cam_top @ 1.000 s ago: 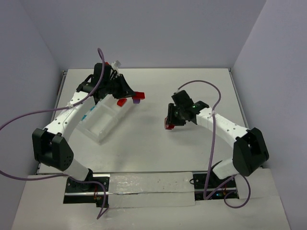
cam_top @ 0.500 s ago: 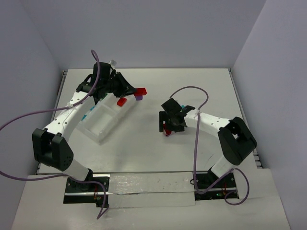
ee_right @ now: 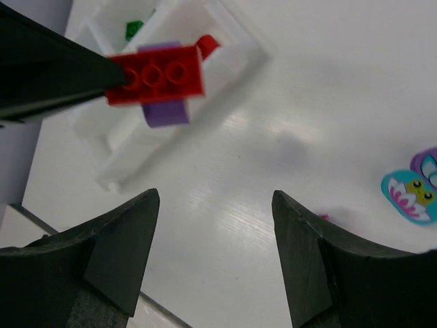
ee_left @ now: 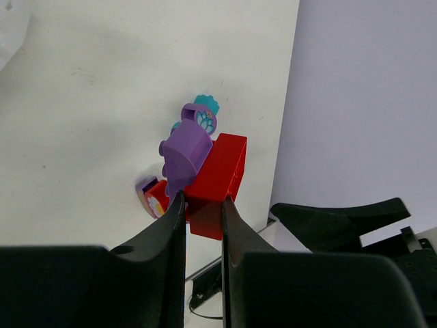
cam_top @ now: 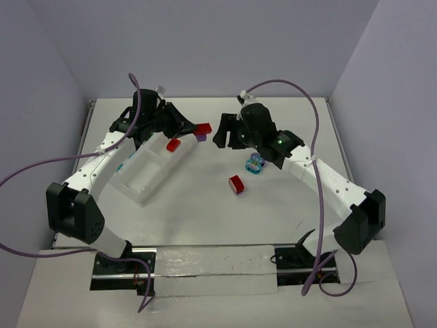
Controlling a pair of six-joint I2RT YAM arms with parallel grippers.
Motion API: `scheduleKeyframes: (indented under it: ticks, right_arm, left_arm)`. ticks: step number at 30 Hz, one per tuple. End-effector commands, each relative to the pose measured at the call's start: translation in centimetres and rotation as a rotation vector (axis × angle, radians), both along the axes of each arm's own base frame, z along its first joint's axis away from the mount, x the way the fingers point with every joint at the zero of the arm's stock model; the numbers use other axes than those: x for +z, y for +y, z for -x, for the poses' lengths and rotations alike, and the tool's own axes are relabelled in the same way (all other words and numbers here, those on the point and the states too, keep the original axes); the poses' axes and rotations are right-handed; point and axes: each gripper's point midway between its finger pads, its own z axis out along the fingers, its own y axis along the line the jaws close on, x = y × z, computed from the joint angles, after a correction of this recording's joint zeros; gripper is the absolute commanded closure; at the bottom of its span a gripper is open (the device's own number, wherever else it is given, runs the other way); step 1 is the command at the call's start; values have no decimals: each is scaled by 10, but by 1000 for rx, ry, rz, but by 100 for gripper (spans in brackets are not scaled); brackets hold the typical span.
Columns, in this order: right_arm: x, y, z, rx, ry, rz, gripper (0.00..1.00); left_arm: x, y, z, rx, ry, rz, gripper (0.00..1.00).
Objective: Sort the legos into containers by color
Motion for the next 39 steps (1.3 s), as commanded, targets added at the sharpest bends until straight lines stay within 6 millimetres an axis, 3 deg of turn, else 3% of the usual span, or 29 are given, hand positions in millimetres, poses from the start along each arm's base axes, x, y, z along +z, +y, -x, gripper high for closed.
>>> scheduleKeyframes:
  ticks: [1, 13, 20, 34, 39]
  right_arm:
    - [26, 33, -18, 70, -100, -46, 24]
    - [18, 63, -36, 65, -105, -42, 23]
    - [7, 78, -44, 85, -95, -15, 34]
    - [-5, 77, -48, 41, -95, -1, 48]
    - [-13, 71, -50, 5, -94, 24, 45]
  left_arm:
    - [22, -11, 5, -42, -32, 104, 100]
    - [34, -8, 6, -21, -38, 106, 100]
    - [36, -7, 7, -18, -48, 106, 100]
    - [45, -5, 7, -12, -70, 109, 100]
    - [47, -5, 8, -12, -75, 112, 100]
